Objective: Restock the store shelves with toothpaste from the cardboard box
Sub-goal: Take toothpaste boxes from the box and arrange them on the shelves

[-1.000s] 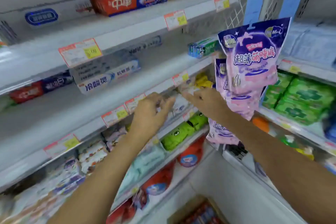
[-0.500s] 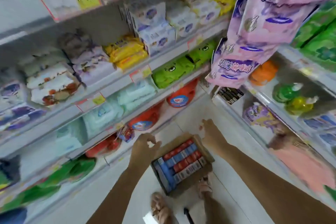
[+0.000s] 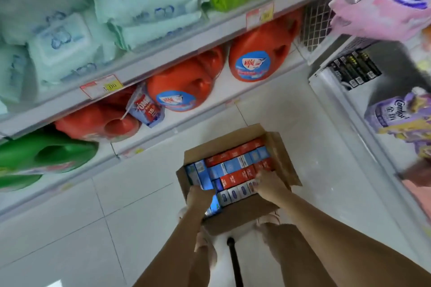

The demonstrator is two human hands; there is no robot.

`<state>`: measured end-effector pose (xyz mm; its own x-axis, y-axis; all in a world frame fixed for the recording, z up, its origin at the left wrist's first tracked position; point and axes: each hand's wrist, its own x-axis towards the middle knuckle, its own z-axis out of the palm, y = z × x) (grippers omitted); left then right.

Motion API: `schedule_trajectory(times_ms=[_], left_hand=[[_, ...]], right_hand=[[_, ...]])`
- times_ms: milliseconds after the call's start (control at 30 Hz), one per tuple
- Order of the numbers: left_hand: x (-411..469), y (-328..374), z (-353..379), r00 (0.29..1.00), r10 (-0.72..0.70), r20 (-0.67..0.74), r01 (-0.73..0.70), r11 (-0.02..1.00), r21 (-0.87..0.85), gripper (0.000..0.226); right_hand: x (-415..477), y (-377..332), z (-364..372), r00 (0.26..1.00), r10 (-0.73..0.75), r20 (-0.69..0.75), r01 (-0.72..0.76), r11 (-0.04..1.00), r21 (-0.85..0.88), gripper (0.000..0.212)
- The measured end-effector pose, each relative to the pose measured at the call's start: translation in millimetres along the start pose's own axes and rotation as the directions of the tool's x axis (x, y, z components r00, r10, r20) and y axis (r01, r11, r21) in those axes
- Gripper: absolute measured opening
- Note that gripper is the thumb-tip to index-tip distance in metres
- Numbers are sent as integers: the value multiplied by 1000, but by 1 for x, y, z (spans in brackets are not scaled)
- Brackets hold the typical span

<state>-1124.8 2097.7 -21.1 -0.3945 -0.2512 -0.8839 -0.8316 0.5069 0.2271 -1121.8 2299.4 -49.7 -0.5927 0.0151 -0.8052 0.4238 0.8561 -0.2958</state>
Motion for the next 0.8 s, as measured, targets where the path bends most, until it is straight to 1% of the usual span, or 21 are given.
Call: schedule_trajectory(times_ms=[67, 133, 167, 200, 233, 267, 300, 367, 400, 467, 533, 633, 700, 733, 800], left_hand=[[23, -4, 21, 998, -42, -49, 40, 999, -27, 43], [36, -6, 37, 994, -62, -87, 61, 998, -20, 41], [42, -8, 46, 989, -63, -131, 64, 998, 7, 42], [47, -9, 52, 984, -83, -159, 77, 996, -45, 49], [48, -7, 56, 979, -128, -157, 113, 988, -102, 63], [55, -10, 62, 973, -148, -178, 126, 984, -129, 77], [58, -11, 66, 975, -149, -162, 127, 982, -141, 84], [65, -18, 77, 987, -107, -118, 87, 983, -164, 81], [67, -22, 81, 989, -98, -109, 78, 982, -173, 80], [64, -27, 86, 985, -107, -138, 77, 976, -205, 81], [59, -29, 87, 977, -98, -190, 53, 972, -227, 76], [53, -28, 82, 983, -77, -168, 29, 962, -273, 67], [51, -26, 77, 994, -43, -104, 10, 955, -298, 62], [47, -23, 74, 998, -9, -69, -12, 952, -306, 58], [31, -14, 71, 997, 70, -27, -75, 943, -323, 51]], right_hand=[[14, 7, 6, 1000, 21, 2, -21, 1000, 7, 24], [24, 12, 13, 999, 37, 5, -37, 999, 6, 26], [29, 14, 18, 999, 49, 20, -49, 999, 12, 29], [33, 15, 21, 997, 60, 45, -61, 998, 17, 32], [38, 16, 24, 995, 68, 78, -70, 997, 30, 32], [42, 15, 25, 991, 75, 109, -79, 996, 34, 31], [46, 13, 26, 989, 70, 131, -77, 996, 43, 28], [50, 5, 23, 990, 24, 136, -34, 997, 66, 18], [50, 2, 22, 992, -3, 126, -8, 996, 84, 19], [52, 0, 19, 991, -39, 124, 22, 990, 136, 22], [46, 1, 15, 990, -42, 136, 20, 987, 157, 23], [39, 7, 9, 991, -36, 130, 6, 974, 227, 31], [28, 8, 0, 990, -32, 141, -11, 955, 296, 33], [22, 7, -3, 987, -29, 160, -30, 935, 353, 39], [7, 1, -12, 979, -65, 192, -32, 886, 462, 59]])
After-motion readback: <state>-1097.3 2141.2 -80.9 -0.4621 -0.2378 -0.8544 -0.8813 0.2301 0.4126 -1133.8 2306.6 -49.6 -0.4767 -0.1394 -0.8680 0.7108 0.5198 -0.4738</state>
